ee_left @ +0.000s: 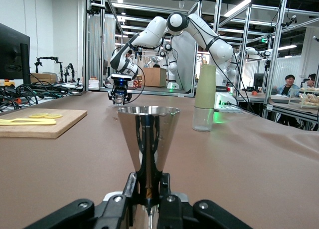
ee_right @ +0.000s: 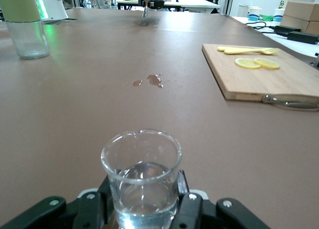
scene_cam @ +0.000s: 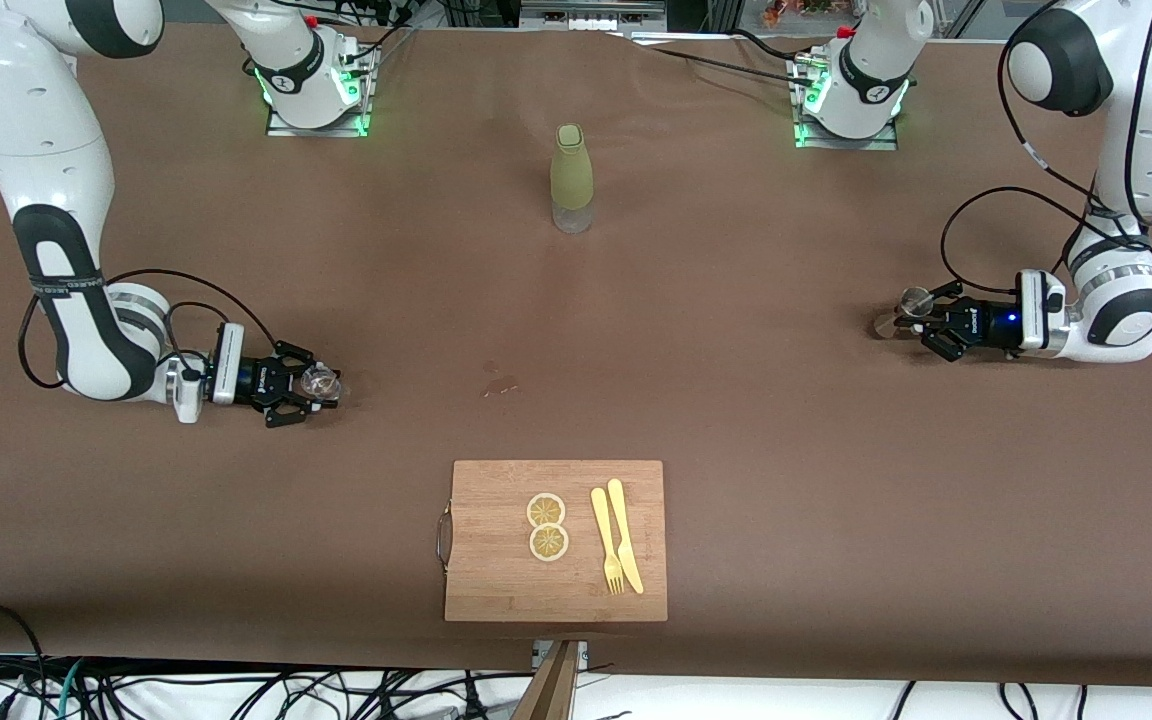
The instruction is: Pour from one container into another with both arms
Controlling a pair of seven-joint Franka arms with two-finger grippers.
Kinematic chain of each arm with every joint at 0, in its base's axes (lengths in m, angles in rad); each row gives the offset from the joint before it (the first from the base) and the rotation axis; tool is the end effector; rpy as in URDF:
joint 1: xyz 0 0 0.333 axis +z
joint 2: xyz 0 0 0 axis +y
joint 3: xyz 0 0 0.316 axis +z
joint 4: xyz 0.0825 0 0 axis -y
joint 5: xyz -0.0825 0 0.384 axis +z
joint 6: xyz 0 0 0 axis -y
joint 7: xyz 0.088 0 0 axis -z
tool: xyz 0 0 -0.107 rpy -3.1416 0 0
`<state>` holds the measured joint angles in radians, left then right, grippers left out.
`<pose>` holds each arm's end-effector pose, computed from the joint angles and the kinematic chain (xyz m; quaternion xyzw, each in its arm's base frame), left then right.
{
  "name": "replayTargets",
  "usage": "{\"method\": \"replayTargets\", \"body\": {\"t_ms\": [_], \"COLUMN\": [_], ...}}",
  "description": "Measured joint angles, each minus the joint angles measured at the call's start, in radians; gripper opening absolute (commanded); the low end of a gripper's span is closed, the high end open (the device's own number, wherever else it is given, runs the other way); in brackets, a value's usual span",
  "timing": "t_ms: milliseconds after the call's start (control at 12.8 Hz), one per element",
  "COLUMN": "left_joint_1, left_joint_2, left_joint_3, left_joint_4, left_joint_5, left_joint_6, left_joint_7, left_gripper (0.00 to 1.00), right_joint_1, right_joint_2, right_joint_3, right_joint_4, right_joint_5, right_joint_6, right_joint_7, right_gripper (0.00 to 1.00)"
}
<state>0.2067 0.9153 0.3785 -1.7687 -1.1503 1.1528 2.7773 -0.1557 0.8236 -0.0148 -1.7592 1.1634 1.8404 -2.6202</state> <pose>0.4920 0.1765 0.0873 0.5072 -0.5277 0.4391 0.5210 0.5982 -0.0285 0.0918 -0.5739 -0.6242 -0.3761 0.3737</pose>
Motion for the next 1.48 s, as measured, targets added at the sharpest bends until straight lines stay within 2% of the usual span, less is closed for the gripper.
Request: {"method": "replayTargets", "body": {"t_ms": [78,156,234,312,546,780,858,1092,1325,1481], "left_joint_1": [0.003,0.003,0.003,0.003,0.004,0.005,0.006,0.006,0.007,0.008], "left_joint_2": [0.016,0.029,0.038,0.047,0.08,0.102,0.106,0.119,0.125,0.125], "left_joint_3": [0.0,-0.001,-0.002,-0.002,-0.002,-0.002,-0.002,-0.002,0.012,0.033], "left_joint_4": [0.011,0.019,0.024,0.027,0.048,0.071,0.074,0.084,0.109,0.164], "left_joint_5": [0.0,0.0,0.0,0.0,0.0,0.0,0.0,0.0,0.008,0.061], "left_joint_6": [-0.003,-0.006,-0.007,-0.008,-0.008,-0.017,-0.017,-0.016,-0.015,-0.016], "left_joint_7": [0.004,0.006,0.009,0.015,0.02,0.021,0.021,0.023,-0.001,-0.051], "left_gripper": [0.0,0.0,0.0,0.0,0.0,0.5,1.0,1.0,1.0,1.0], "right_joint_1": [-0.006,-0.011,-0.014,-0.014,-0.015,-0.015,-0.015,-0.016,-0.018,-0.018], "right_joint_2": [0.009,0.013,0.017,0.019,0.021,0.017,0.01,-0.05,-0.164,-0.24], "right_joint_3": [0.0,0.0,-0.001,-0.002,-0.017,-0.041,-0.052,-0.086,-0.098,-0.1], "right_joint_4": [0.002,0.005,0.007,0.008,0.008,0.013,0.015,0.015,0.004,0.003], "right_joint_5": [0.0,0.0,0.001,0.004,0.004,0.001,-0.007,-0.081,-0.239,-0.363], "right_joint_6": [0.0,0.0,-0.002,-0.005,-0.005,-0.005,-0.006,-0.007,-0.006,-0.001], "right_joint_7": [-0.005,-0.007,-0.008,-0.008,-0.007,0.023,0.047,0.156,0.38,0.554], "right_gripper": [0.42,0.47,0.78,0.99,1.0,1.0,1.0,1.0,1.0,1.0]}}
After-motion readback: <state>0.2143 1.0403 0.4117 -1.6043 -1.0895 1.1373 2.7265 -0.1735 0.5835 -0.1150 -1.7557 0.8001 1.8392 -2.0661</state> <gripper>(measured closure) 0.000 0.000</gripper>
